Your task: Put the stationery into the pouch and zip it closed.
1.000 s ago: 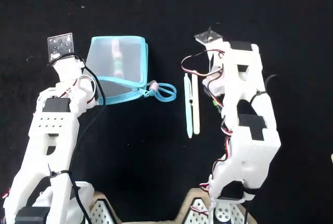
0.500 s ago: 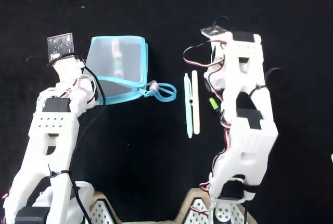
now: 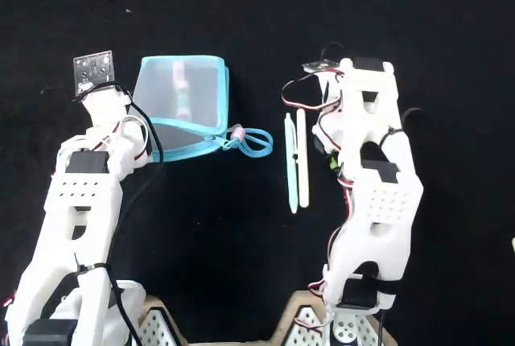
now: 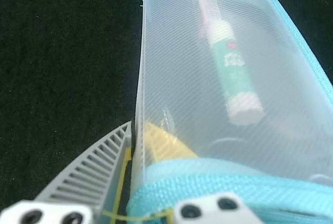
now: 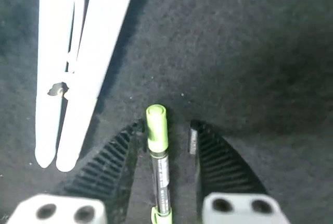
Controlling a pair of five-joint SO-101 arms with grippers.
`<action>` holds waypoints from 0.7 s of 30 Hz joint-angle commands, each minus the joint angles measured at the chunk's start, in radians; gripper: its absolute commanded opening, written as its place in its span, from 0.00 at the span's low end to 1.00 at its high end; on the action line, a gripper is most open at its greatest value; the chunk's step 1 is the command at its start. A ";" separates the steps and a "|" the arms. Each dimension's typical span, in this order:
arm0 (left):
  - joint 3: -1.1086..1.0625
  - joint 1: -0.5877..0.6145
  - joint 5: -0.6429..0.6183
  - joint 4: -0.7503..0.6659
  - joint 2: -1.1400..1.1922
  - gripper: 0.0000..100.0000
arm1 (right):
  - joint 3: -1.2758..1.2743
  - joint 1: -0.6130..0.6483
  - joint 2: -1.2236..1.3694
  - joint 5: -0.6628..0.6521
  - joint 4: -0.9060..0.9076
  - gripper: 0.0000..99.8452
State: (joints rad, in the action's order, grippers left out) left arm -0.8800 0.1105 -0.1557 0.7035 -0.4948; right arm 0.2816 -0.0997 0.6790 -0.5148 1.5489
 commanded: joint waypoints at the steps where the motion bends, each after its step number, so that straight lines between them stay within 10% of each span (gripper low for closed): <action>1: -0.044 -0.002 -0.014 0.003 0.020 0.03 | 0.042 -0.002 -0.045 -0.011 -0.015 0.02; 21: -0.044 -0.002 -0.014 0.005 0.014 0.03 | 0.044 0.011 -0.087 0.037 -0.072 0.14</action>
State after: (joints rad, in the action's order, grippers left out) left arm -0.8800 0.1105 -0.1557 0.7035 -0.4948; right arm 0.2816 -0.0997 0.6191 -0.5194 1.4952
